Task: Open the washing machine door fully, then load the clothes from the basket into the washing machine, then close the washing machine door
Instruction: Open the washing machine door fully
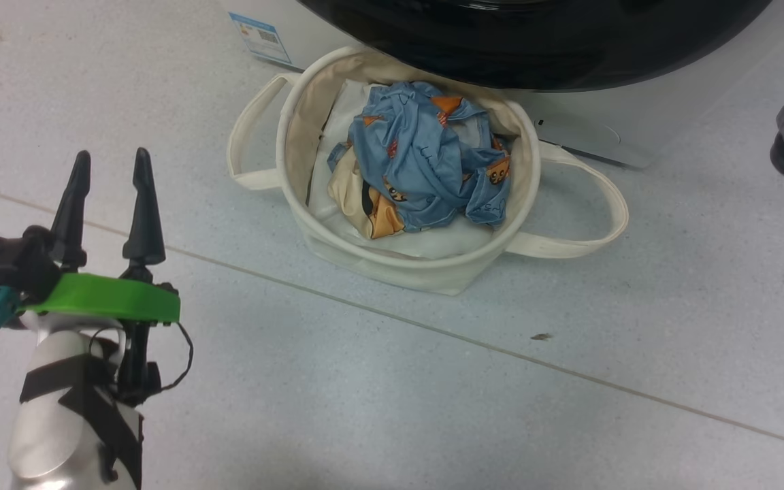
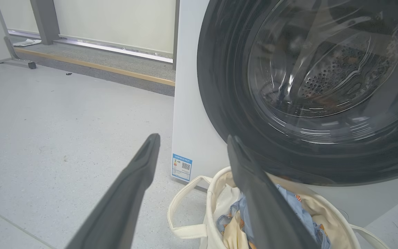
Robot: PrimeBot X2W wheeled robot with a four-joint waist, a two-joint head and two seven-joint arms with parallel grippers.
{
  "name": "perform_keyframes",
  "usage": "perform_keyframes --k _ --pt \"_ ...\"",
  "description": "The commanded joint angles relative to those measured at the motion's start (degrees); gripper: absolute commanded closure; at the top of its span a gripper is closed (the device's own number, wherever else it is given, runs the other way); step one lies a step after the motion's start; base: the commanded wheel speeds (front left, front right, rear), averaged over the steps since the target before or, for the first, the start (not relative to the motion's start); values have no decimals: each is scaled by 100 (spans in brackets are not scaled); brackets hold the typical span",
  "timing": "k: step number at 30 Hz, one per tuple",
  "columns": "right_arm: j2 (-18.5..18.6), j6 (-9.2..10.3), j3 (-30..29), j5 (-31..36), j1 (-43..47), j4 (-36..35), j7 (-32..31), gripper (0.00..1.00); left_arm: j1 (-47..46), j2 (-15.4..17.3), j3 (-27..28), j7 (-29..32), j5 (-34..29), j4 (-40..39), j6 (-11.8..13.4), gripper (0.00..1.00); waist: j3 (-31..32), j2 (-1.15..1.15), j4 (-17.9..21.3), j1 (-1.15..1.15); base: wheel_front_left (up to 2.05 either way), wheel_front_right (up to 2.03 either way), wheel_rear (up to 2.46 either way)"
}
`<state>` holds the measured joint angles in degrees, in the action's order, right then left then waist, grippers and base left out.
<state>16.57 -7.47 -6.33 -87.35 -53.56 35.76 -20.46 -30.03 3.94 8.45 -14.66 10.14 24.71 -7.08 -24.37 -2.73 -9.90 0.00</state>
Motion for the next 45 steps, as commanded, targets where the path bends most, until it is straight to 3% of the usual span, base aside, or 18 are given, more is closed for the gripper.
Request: perform_keyframes --k 1,19,33,45 --pt "-29 -2 72 -14 -245 -159 -68 100 -110 196 209 -34 -78 -124 -17 0 -3 0 -16 0 0 0 0" --pt "-148 -2 548 -3 -492 183 -921 100 -82 212 265 -34 -111 -93 -32 0 6 0 102 0 0 0 0" --pt "-306 -2 1114 156 322 -412 -1603 100 116 346 435 -34 -121 10 -36 0 496 0 401 0 0 0 0" --pt "-415 -2 1523 246 905 -797 -2148 100 555 355 607 -34 -122 123 -37 0 1160 0 411 0 0 0 0"
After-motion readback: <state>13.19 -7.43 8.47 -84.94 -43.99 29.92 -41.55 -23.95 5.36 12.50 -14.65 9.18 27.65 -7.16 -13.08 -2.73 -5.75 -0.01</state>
